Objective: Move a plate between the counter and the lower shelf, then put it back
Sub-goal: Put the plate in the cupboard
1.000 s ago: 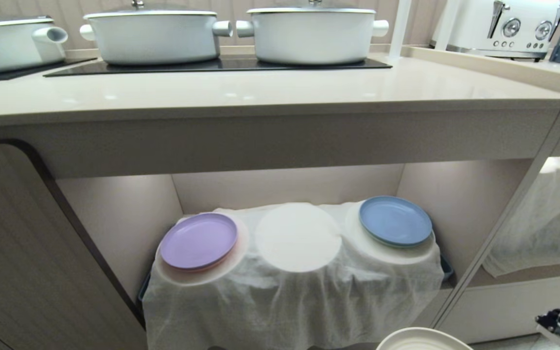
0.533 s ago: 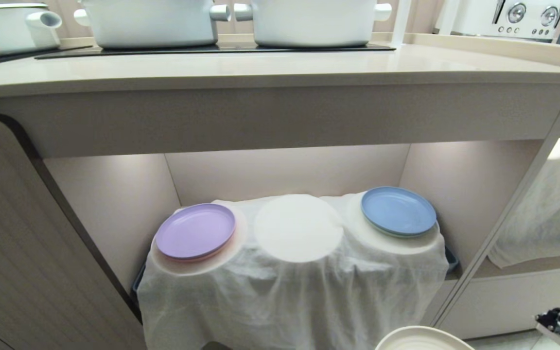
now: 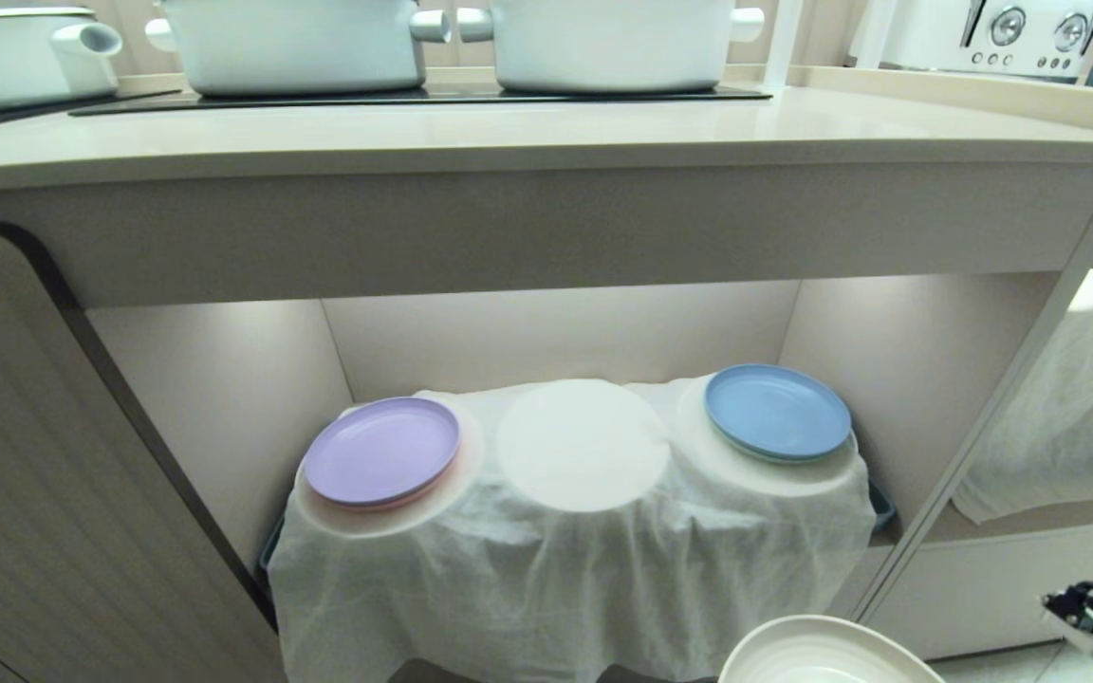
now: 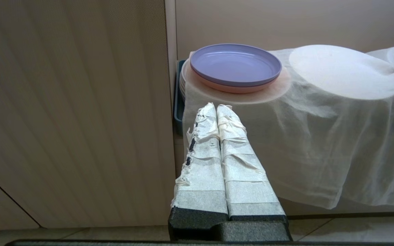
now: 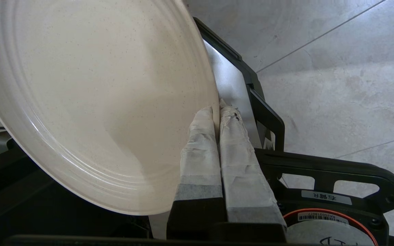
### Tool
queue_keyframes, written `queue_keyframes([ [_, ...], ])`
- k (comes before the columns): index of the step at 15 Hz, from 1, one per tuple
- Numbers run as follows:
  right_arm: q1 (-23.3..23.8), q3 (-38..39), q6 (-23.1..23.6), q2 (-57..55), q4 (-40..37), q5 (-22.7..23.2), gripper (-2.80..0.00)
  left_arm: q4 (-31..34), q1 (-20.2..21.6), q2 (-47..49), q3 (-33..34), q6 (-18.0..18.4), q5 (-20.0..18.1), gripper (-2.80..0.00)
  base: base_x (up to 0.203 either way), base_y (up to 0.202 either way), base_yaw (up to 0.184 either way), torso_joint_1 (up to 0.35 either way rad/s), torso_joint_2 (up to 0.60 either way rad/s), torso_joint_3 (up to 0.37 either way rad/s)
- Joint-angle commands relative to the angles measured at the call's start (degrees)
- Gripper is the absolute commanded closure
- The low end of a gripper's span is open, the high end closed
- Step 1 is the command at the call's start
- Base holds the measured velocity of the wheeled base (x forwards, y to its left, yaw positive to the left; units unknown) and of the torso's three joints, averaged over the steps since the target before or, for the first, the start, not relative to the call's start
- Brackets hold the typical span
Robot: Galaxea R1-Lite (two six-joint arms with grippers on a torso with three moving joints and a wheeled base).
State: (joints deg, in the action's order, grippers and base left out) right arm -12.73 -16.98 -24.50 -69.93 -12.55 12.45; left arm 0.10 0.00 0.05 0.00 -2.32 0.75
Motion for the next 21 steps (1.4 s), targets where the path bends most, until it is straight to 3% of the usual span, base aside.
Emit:
queue_keyframes([
  [1, -0.02, -0.42, -0.11, -0.21, 0.61, -0.05, 0.0, -0.01, 0.0, 0.04, 0.0, -0.06, 0.05, 0.0, 0.0, 0.0, 0.0, 0.0, 0.0, 0.0],
  [15, 0.13, -1.41, -0.53, -0.97, 2.31, -0.14, 0.0, -0.01, 0.0, 0.04, 0.0, -0.06, 0.05, 0.0, 0.0, 0.0, 0.0, 0.0, 0.0, 0.0],
  [21, 0.15, -5.69, -0.43, -10.34, 6.57, -0.57, 0.0, -0.01, 0.0, 0.04, 0.0, -0.06, 0.05, 0.0, 0.0, 0.0, 0.0, 0.0, 0.0, 0.0],
])
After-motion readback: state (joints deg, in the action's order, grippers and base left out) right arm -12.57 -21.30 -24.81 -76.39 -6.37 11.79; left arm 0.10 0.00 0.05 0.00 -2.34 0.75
